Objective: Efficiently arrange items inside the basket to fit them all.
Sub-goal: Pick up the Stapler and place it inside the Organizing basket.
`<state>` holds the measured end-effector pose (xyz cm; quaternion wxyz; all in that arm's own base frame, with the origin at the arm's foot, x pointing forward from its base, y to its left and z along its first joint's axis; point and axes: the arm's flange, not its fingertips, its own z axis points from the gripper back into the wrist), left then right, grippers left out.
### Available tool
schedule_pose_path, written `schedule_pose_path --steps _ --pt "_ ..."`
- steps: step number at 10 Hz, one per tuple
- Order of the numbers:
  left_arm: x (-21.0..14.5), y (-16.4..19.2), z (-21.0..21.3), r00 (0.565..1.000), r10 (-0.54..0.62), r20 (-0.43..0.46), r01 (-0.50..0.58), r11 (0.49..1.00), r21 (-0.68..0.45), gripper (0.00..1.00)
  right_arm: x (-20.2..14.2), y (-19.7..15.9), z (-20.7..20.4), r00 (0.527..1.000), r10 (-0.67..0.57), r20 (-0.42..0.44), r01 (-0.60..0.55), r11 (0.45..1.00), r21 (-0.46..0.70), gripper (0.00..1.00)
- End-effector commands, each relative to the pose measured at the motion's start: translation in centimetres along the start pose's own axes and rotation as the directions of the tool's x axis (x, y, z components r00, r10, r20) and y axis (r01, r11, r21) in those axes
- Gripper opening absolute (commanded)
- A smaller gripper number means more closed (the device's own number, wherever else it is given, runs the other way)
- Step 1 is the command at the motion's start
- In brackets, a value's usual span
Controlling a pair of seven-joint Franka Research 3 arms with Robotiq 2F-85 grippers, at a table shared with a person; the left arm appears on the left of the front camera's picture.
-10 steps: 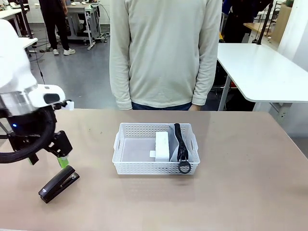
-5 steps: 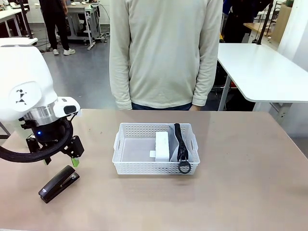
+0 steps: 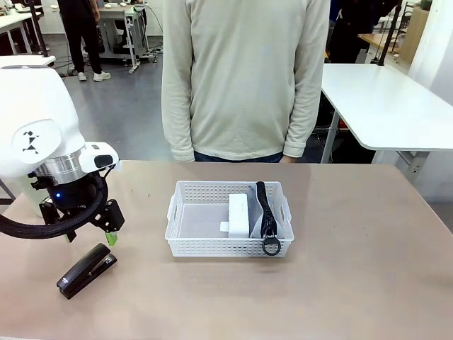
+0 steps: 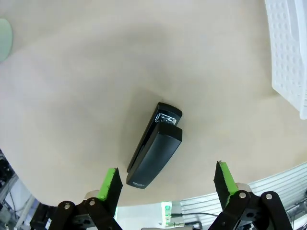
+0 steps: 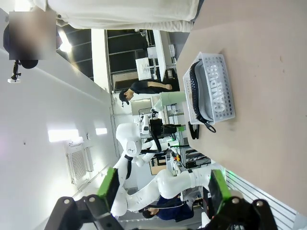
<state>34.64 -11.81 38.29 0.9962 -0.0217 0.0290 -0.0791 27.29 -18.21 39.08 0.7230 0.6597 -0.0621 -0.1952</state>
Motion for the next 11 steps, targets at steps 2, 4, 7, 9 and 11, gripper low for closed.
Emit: schedule_pose_path --steps 2,4,7,9,11 --pt "-1.1 1.9 0.2 0.933 -0.358 -0.026 0.354 0.930 -0.102 1.00 -0.1 0.2 0.1 1.000 0.024 0.001 -0.024 1.000 0.018 1.00" --pt "-2.2 3.1 -0.2 0.870 -0.491 0.047 0.494 0.866 -0.077 1.00 -0.1 0.2 0.1 1.000 0.024 0.001 -0.024 1.000 0.018 1.00" --pt "-2.5 2.8 -0.8 0.863 -0.505 0.025 0.505 0.861 -0.065 1.00 -0.1 0.2 0.1 1.000 0.024 0.001 -0.024 1.000 0.018 1.00" --pt "0.1 2.5 1.1 0.858 -0.511 0.055 0.514 0.856 -0.064 1.00 -0.1 0.2 0.1 1.000 0.024 0.001 -0.024 1.000 0.018 1.00" --pt "0.1 2.8 -0.3 0.880 -0.474 0.037 0.475 0.880 -0.014 1.00 -0.1 0.2 0.1 1.000 0.024 0.001 -0.024 1.000 0.018 1.00"
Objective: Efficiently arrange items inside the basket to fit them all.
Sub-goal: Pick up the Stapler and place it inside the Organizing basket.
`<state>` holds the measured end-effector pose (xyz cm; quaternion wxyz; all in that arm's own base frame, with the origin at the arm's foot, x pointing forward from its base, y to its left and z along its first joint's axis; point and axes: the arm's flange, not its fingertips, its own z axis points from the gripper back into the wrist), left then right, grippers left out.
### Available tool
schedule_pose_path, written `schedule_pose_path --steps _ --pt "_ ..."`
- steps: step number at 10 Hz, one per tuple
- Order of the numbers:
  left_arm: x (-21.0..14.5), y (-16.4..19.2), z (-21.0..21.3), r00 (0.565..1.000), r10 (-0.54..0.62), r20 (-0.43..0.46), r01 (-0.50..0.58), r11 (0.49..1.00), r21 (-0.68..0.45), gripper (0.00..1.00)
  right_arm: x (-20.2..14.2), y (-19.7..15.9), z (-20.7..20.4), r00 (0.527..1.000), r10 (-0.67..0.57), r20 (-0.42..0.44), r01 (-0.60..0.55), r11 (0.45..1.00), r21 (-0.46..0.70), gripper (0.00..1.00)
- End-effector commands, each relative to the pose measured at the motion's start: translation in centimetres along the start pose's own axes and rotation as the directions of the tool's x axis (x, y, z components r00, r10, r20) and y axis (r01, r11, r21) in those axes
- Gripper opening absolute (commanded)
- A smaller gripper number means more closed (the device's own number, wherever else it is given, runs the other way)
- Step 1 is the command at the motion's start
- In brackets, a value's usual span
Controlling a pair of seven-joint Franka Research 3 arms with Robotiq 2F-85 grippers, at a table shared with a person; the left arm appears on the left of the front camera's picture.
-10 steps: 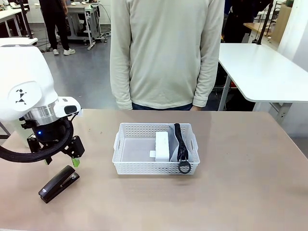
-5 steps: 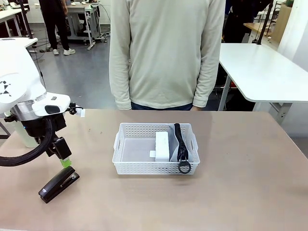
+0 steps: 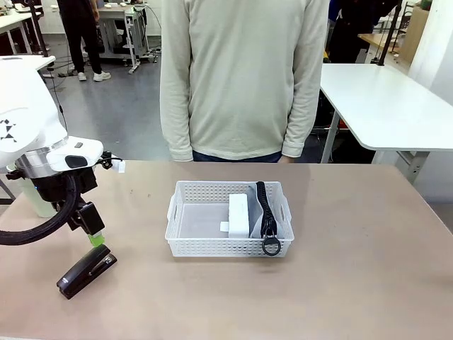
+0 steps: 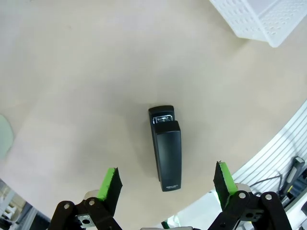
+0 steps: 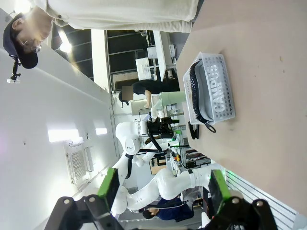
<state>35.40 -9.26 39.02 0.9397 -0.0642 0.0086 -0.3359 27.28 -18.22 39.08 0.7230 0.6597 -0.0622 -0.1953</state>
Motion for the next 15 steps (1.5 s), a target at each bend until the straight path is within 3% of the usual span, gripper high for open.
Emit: schedule_pose_path --steps 1,6,14,15 --pt "-1.1 0.4 -2.4 0.999 0.021 -0.036 -0.020 0.999 0.038 1.00 -0.1 0.2 0.1 1.000 0.024 0.001 -0.024 1.000 0.018 1.00" --pt "-1.1 -0.2 -5.6 0.991 -0.051 -0.121 0.053 0.999 0.014 1.00 -0.1 0.2 0.1 1.000 0.024 0.001 -0.024 1.000 0.018 1.00" --pt "-1.4 -0.4 -9.2 0.968 -0.069 -0.240 0.076 0.997 0.016 1.00 -0.1 0.2 0.1 1.000 0.024 0.001 -0.024 1.000 0.018 1.00" --pt "-1.4 -0.4 -9.1 0.970 -0.078 -0.229 0.092 0.994 0.051 0.68 -0.1 0.2 0.1 1.000 0.024 0.001 -0.024 1.000 0.018 1.00"
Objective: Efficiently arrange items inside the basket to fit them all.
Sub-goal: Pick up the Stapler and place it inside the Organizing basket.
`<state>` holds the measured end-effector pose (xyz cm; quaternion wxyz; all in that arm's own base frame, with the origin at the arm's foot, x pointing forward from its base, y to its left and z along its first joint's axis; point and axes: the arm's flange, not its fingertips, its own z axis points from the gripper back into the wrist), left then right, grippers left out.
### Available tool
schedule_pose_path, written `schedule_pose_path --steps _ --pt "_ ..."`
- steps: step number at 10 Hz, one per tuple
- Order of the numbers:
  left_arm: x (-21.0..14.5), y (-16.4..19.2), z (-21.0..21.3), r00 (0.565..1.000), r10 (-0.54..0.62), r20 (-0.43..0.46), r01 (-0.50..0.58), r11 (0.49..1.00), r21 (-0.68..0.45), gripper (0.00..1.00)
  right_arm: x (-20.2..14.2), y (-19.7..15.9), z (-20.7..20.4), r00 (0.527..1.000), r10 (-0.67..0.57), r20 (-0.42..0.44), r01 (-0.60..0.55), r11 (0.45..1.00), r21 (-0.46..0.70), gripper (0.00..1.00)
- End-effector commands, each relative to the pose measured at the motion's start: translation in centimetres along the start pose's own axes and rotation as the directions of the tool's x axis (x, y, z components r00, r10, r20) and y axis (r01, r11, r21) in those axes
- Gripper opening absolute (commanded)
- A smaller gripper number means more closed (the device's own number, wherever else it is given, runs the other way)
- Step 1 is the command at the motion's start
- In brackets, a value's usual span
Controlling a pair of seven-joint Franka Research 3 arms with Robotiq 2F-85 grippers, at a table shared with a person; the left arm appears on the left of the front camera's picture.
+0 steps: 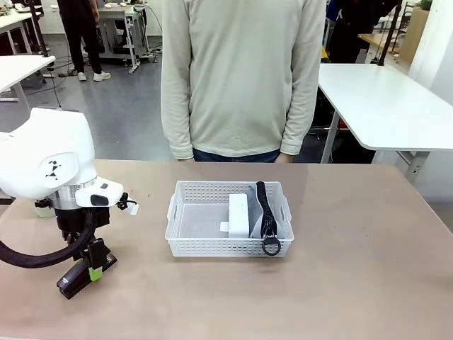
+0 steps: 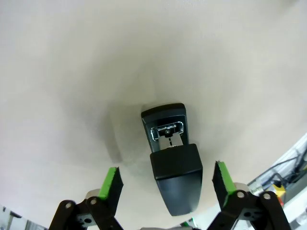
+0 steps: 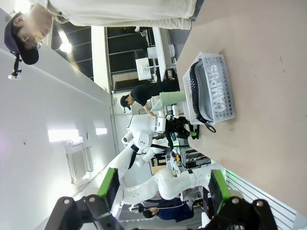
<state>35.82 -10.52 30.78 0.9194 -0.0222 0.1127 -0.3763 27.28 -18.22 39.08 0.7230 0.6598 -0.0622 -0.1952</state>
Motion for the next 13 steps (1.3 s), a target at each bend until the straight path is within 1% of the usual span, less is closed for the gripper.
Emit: schedule_pose_path --steps 1,2,3,5,6,7,8,10,11,12,13 --pt "-2.1 -0.8 -1.2 1.000 0.001 0.005 -0.001 0.999 0.043 0.40 -0.1 0.2 0.1 1.000 0.023 0.001 -0.023 1.000 0.017 1.00" --pt "-2.1 -0.8 -1.1 1.000 -0.002 0.009 0.002 0.999 0.039 0.09 -0.1 0.2 0.1 1.000 0.023 0.001 -0.023 1.000 0.017 1.00" --pt "-2.1 -0.8 -1.2 1.000 -0.014 0.017 0.014 1.000 0.022 0.00 -0.1 0.2 0.1 1.000 0.023 0.001 -0.023 1.000 0.017 1.00" --pt "-2.2 -0.7 -1.3 1.000 -0.012 0.019 0.012 1.000 0.026 0.00 -0.1 0.2 0.1 1.000 0.023 0.001 -0.023 1.000 0.017 1.00" --pt "-2.3 -0.7 -1.2 1.000 -0.011 0.024 0.010 1.000 0.020 0.03 -0.1 0.2 0.1 1.000 0.023 0.001 -0.023 1.000 0.017 1.00" --pt "-2.3 -0.7 -1.2 1.000 -0.009 0.026 0.008 1.000 0.025 0.00 -0.1 0.2 0.1 1.000 0.023 0.001 -0.023 1.000 0.017 1.00" --pt "-2.3 -0.7 -1.1 0.999 -0.012 0.033 0.011 1.000 0.017 0.00 -0.1 0.2 0.1 1.000 0.023 0.001 -0.023 1.000 0.017 1.00" --pt "-2.4 -0.3 0.1 0.996 0.029 0.080 -0.027 0.999 -0.031 0.00 -0.1 0.2 0.1 1.000 0.023 0.001 -0.023 1.000 0.017 1.00" --pt "-2.6 -0.4 2.0 0.991 0.066 0.121 -0.059 0.996 -0.065 0.00 -0.1 0.2 0.1 1.000 0.023 0.001 -0.023 1.000 0.017 1.00" --pt "-3.2 -0.6 4.9 0.980 0.096 0.176 -0.085 0.994 -0.071 0.00 -0.1 0.2 0.1 1.000 0.023 0.001 -0.023 1.000 0.017 1.00" --pt "-4.1 -0.7 8.9 0.963 0.124 0.241 -0.095 0.987 -0.131 0.00 -0.1 0.2 0.1 1.000 0.023 0.001 -0.023 1.000 0.017 1.00"
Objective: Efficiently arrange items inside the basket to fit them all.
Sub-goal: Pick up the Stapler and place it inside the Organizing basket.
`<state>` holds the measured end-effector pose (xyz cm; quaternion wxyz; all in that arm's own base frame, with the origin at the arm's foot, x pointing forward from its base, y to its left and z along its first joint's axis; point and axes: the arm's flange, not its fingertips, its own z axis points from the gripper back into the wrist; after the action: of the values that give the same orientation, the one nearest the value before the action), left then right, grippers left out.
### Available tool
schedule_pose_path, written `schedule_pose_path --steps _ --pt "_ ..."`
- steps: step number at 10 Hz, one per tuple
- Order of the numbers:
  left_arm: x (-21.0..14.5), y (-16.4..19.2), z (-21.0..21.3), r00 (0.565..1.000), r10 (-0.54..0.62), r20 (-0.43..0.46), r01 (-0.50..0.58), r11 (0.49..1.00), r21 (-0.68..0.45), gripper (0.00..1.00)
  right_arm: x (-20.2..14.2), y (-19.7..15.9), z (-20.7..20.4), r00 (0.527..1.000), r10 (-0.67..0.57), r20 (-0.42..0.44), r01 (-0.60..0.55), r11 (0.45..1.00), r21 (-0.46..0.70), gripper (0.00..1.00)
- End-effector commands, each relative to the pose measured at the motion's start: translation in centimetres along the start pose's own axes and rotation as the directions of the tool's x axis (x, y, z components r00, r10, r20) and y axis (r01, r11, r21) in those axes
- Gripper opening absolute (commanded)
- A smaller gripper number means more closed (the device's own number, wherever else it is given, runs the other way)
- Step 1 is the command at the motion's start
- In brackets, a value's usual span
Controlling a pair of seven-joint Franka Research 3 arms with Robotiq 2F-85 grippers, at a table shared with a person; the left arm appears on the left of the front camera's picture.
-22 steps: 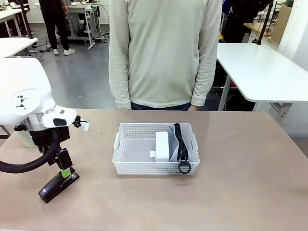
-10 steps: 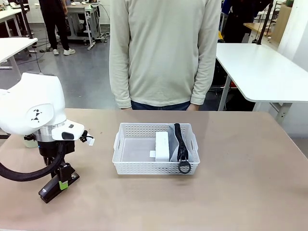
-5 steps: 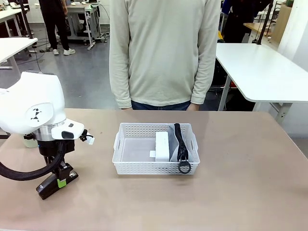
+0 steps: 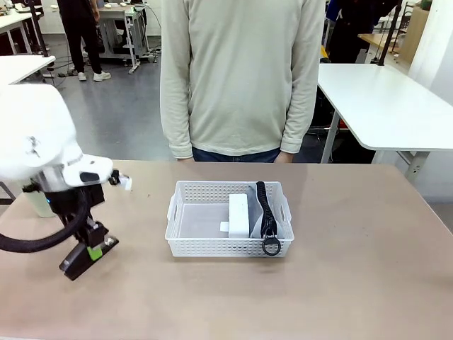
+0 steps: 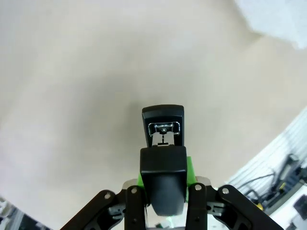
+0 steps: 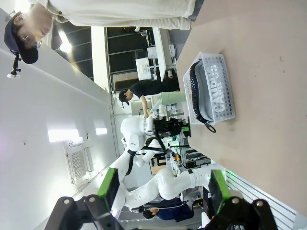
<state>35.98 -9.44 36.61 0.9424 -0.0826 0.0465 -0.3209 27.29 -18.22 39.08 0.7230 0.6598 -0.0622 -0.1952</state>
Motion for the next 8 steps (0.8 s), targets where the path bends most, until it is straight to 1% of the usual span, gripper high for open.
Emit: schedule_pose_path --steps 1,2,3,4,6,7,8 --pt "-1.9 -1.1 6.8 0.982 0.112 0.149 -0.102 0.992 -0.073 0.00 -0.1 0.2 0.1 1.000 0.023 0.001 -0.023 1.000 0.017 1.00" --pt "-1.9 -1.2 9.3 0.959 0.199 0.200 -0.181 0.978 -0.105 0.00 -0.1 0.2 0.1 1.000 0.023 0.001 -0.023 1.000 0.017 1.00" --pt "-2.1 -0.9 10.6 0.937 0.267 0.224 -0.232 0.957 -0.172 0.00 -0.1 0.2 0.1 1.000 0.023 0.001 -0.023 1.000 0.017 1.00" --pt "-2.5 -0.1 11.2 0.905 0.343 0.252 -0.291 0.931 -0.221 0.00 -0.1 0.2 0.1 1.000 0.023 0.001 -0.023 1.000 0.017 1.00" --pt "-2.7 2.2 11.3 0.865 0.440 0.241 -0.365 0.881 -0.301 0.00 -0.1 0.2 0.1 1.000 0.023 0.001 -0.023 1.000 0.017 1.00" --pt "-3.1 0.2 12.4 0.912 0.331 0.243 -0.283 0.936 -0.210 0.00 -0.1 0.2 0.1 1.000 0.023 0.001 -0.023 1.000 0.017 1.00" --pt "-3.1 0.2 12.4 0.912 0.331 0.243 -0.283 0.936 -0.210 0.00 -0.1 0.2 0.1 1.000 0.023 0.001 -0.023 1.000 0.017 1.00"
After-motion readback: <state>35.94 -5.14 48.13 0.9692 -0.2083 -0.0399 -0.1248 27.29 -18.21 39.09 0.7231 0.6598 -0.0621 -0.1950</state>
